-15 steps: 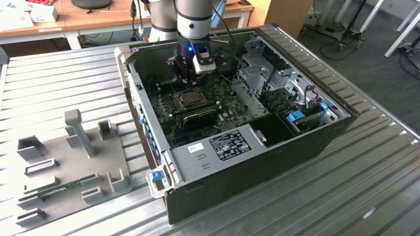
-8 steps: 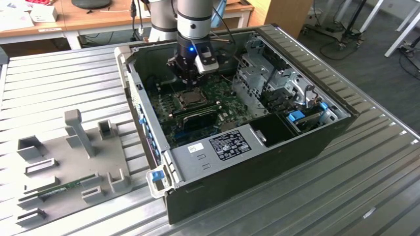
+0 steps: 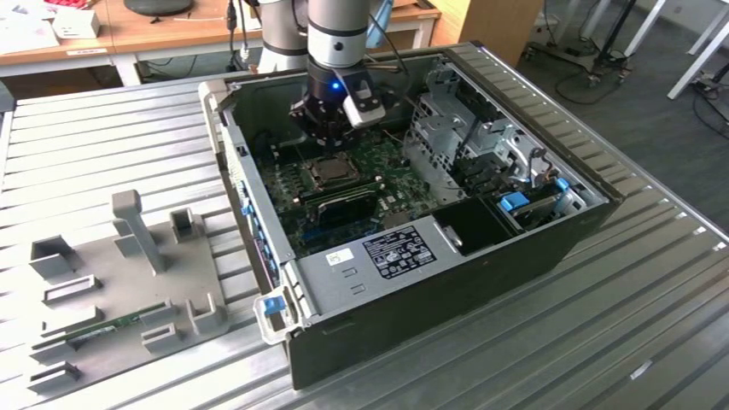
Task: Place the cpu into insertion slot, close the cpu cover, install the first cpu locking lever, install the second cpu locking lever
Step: 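Close the cpu cover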
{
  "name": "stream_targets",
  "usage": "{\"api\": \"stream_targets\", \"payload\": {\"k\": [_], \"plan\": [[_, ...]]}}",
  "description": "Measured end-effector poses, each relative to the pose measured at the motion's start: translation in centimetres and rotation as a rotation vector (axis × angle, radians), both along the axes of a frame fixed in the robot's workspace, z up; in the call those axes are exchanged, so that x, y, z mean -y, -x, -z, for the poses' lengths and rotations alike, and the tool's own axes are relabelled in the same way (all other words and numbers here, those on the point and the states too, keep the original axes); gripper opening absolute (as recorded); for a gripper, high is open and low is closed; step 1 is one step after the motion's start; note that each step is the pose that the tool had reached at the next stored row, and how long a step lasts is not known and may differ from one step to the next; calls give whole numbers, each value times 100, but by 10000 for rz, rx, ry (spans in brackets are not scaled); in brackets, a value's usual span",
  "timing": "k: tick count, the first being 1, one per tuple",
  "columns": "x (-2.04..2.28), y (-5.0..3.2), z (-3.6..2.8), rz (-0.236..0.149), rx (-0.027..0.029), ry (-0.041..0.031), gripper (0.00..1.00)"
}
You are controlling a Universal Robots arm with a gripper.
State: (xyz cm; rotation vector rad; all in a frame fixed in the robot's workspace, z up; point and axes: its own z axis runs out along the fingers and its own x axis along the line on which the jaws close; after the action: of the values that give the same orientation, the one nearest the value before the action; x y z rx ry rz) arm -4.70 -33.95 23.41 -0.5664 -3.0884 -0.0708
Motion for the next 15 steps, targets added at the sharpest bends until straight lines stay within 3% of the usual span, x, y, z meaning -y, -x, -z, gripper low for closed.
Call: {"api": "stream_targets", "payload": {"k": [15], "plan": [[0, 0, 0, -2044, 41, -95, 10]]}}
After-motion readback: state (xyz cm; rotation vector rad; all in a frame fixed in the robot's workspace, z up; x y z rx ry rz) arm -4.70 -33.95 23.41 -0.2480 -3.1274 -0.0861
